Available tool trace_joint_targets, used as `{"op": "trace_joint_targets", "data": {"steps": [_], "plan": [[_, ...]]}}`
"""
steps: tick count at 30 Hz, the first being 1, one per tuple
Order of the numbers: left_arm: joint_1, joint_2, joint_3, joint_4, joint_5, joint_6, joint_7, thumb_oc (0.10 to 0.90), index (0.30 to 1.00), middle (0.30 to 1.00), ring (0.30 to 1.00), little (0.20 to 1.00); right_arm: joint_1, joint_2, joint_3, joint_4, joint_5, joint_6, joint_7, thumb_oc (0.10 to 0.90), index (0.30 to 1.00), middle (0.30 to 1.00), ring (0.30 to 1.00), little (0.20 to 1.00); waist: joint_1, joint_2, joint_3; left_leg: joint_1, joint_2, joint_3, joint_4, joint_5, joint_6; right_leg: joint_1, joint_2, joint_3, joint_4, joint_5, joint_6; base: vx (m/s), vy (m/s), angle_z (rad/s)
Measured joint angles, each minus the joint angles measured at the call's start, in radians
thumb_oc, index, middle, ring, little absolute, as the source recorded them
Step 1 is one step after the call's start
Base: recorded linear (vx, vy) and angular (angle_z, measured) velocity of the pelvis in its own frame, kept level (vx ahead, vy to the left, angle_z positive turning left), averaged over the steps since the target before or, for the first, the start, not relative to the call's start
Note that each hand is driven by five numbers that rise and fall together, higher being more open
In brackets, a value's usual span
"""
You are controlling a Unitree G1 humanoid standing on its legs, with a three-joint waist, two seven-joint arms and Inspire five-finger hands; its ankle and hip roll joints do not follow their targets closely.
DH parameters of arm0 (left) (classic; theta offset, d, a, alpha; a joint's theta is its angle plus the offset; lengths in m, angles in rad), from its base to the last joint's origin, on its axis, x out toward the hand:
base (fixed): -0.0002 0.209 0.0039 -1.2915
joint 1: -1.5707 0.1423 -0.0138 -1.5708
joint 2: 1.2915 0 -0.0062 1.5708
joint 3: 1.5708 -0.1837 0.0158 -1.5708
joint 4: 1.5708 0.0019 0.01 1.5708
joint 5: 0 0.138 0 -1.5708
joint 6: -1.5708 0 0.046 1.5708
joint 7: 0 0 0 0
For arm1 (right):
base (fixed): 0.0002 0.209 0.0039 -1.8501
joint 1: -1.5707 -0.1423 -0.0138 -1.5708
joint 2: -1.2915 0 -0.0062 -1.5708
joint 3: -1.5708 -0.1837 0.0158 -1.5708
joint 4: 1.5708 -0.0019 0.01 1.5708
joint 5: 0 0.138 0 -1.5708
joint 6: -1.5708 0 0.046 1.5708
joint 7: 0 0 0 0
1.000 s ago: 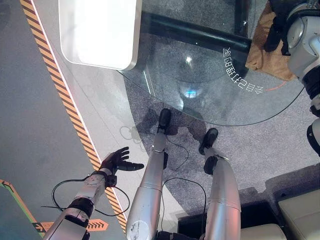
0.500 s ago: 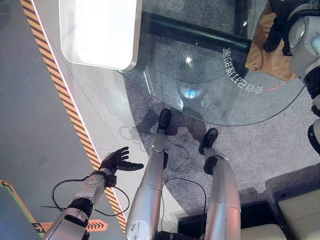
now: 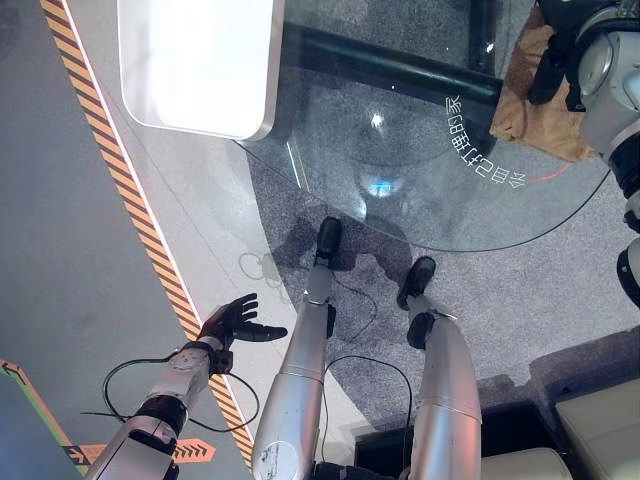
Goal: Wipe the table with a cloth and put it in the basket.
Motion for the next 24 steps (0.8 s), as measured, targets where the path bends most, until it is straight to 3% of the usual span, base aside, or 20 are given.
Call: {"op": "trace_joint_targets", "data": {"steps": [24], "plan": [[0.0, 0.014, 0.0, -0.002, 0.0, 0.002, -0.001, 0.8, 0.9, 0.9, 0.9, 0.9, 0.0, -0.016, 0.0, -0.006, 0.002, -0.002, 0.012, 0.1, 0.3, 0.3, 0.3, 0.2, -0.001, 0.0, 0.0, -0.003, 0.0, -0.011, -0.002, 0.0, -0.001, 0.003, -0.001, -0.012, -0.002, -0.002, -0.002, 0.0, 0.0, 0.01]]}}
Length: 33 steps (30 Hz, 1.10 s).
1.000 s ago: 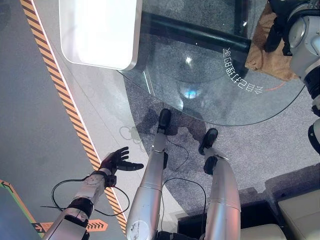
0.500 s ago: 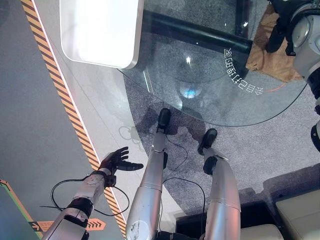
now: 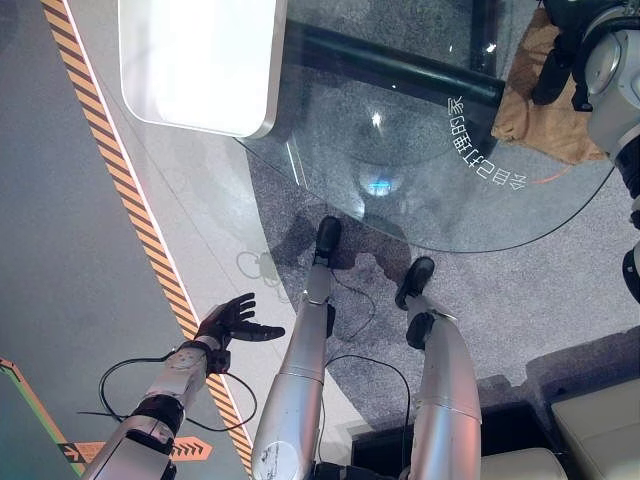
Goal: Wipe the table with a cloth and put it in the basket.
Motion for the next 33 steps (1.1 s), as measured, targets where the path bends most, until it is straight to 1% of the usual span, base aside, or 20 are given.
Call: {"op": "trace_joint_targets", "data": {"steps": [15, 18, 33], "plan": [[0.0, 0.015, 0.0, 0.0, 0.0, -0.001, -0.001, 0.8, 0.9, 0.9, 0.9, 0.9, -0.031, -0.007, -0.001, 0.014, 0.0, 0.003, 0.003, 0.1, 0.3, 0.3, 0.3, 0.2, -0.001, 0.0, 0.0, 0.0, 0.0, 0.0, -0.002, 0.0, 0.0, 0.0, 0.0, -0.001, -0.002, 0.0, 0.0, 0.0, 0.0, 0.0], [0.0, 0.017, 0.001, -0.001, 0.0, -0.001, -0.001, 0.8, 0.9, 0.9, 0.9, 0.9, -0.018, -0.007, 0.002, 0.015, 0.0, 0.003, 0.022, 0.1, 0.3, 0.3, 0.3, 0.2, 0.0, 0.0, 0.0, 0.0, 0.0, 0.0, -0.003, 0.0, 0.0, 0.0, 0.0, -0.001, -0.004, 0.0, 0.0, 0.0, 0.0, 0.0], [0.0, 0.018, 0.002, -0.001, 0.0, -0.002, -0.021, 0.8, 0.9, 0.9, 0.9, 0.9, -0.01, -0.007, 0.005, 0.018, 0.0, 0.003, 0.03, 0.1, 0.3, 0.3, 0.3, 0.2, 0.0, 0.0, 0.0, 0.0, 0.001, 0.0, -0.003, 0.0, 0.0, 0.004, 0.001, -0.001, -0.012, 0.001, 0.0, 0.0, 0.0, 0.0]]}}
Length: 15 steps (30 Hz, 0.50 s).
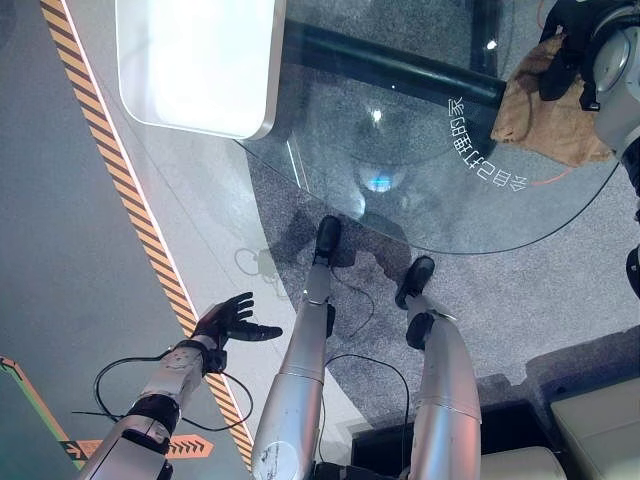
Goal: Wipe the table with a cloth and put it in the basket.
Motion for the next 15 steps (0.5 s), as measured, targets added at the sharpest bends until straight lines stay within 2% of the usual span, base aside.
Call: {"op": "trace_joint_targets", "data": {"steps": [8, 15], "plan": [[0.0, 0.0, 0.0, 0.0, 0.0, 0.0, 0.001, 0.8, 0.9, 0.9, 0.9, 0.9, 0.005, 0.0, 0.0, 0.0, 0.0, -0.001, -0.022, 0.1, 0.3, 0.3, 0.3, 0.2, 0.0, 0.0, 0.0, 0.001, 0.0, 0.0, 0.0, 0.0, 0.0, 0.002, 0.001, 0.0, -0.003, 0.001, 0.0, 0.0, 0.008, 0.0], [0.0, 0.0, -0.002, 0.0, -0.001, -0.001, 0.002, 0.8, 0.9, 0.9, 0.9, 0.9, 0.034, 0.008, -0.002, -0.002, 0.075, 0.024, -0.13, 0.1, 0.3, 0.3, 0.3, 0.2, -0.001, 0.0, 0.0, 0.002, 0.0, 0.0, 0.0, 0.0, 0.0, 0.002, 0.001, 0.002, -0.003, 0.003, 0.0, 0.0, 0.004, 0.0]]}}
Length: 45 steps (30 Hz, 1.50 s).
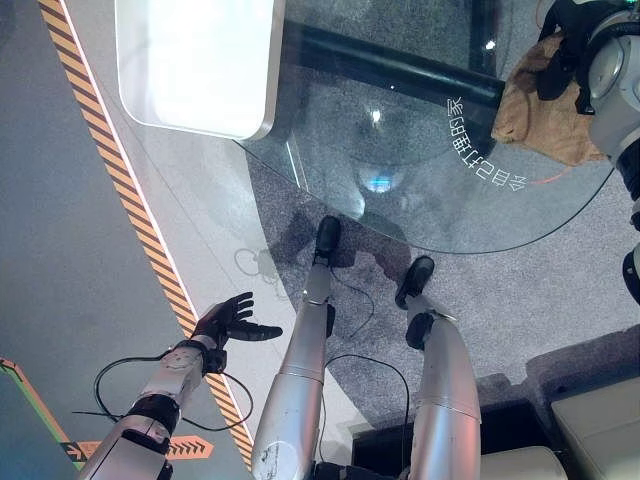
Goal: Wipe the table with a cloth and put it in the basket.
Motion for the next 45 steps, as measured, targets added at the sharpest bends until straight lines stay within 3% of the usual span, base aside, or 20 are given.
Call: {"op": "trace_joint_targets", "data": {"steps": [6, 20, 27, 45], "plan": [[0.0, -0.002, -0.001, 0.0, 0.0, 0.0, 0.002, 0.8, 0.9, 0.9, 0.9, 0.9, 0.037, 0.004, -0.017, -0.038, 0.061, 0.03, -0.098, 0.1, 0.3, 0.3, 0.3, 0.2, -0.004, 0.001, 0.0, 0.003, 0.002, 0.0, -0.01, -0.001, -0.002, -0.002, 0.002, 0.0, -0.001, 0.002, -0.002, 0.0, 0.01, 0.0], [0.0, -0.06, -0.001, 0.002, 0.001, -0.002, 0.011, 0.8, 0.9, 0.9, 0.9, 0.9, 0.041, 0.041, -0.017, -0.077, 0.059, 0.104, -0.134, 0.1, 0.3, 0.3, 0.3, 0.2, -0.006, 0.028, -0.006, 0.018, 0.01, 0.002, -0.031, 0.011, -0.008, 0.0, 0.008, 0.002, -0.001, 0.002, -0.004, 0.0, 0.002, -0.01], [0.0, -0.084, -0.003, 0.002, 0.002, -0.001, 0.026, 0.8, 0.9, 0.9, 0.9, 0.9, 0.047, 0.041, -0.017, -0.103, 0.054, 0.118, -0.15, 0.1, 0.3, 0.3, 0.3, 0.2, -0.006, 0.055, -0.016, 0.017, 0.012, 0.001, -0.032, 0.011, -0.008, 0.0, 0.011, 0.0, -0.002, 0.002, -0.005, 0.0, 0.0, 0.0], [0.0, -0.087, -0.004, 0.001, 0.002, -0.002, 0.034, 0.8, 0.9, 0.9, 0.9, 0.9, 0.089, 0.041, -0.017, -0.235, -0.018, 0.126, -0.167, 0.1, 0.3, 0.3, 0.3, 0.2, -0.006, 0.064, -0.021, 0.016, 0.021, 0.0, -0.032, 0.011, -0.009, -0.002, 0.02, -0.002, -0.003, -0.003, -0.012, 0.0, 0.0, 0.0]]}}
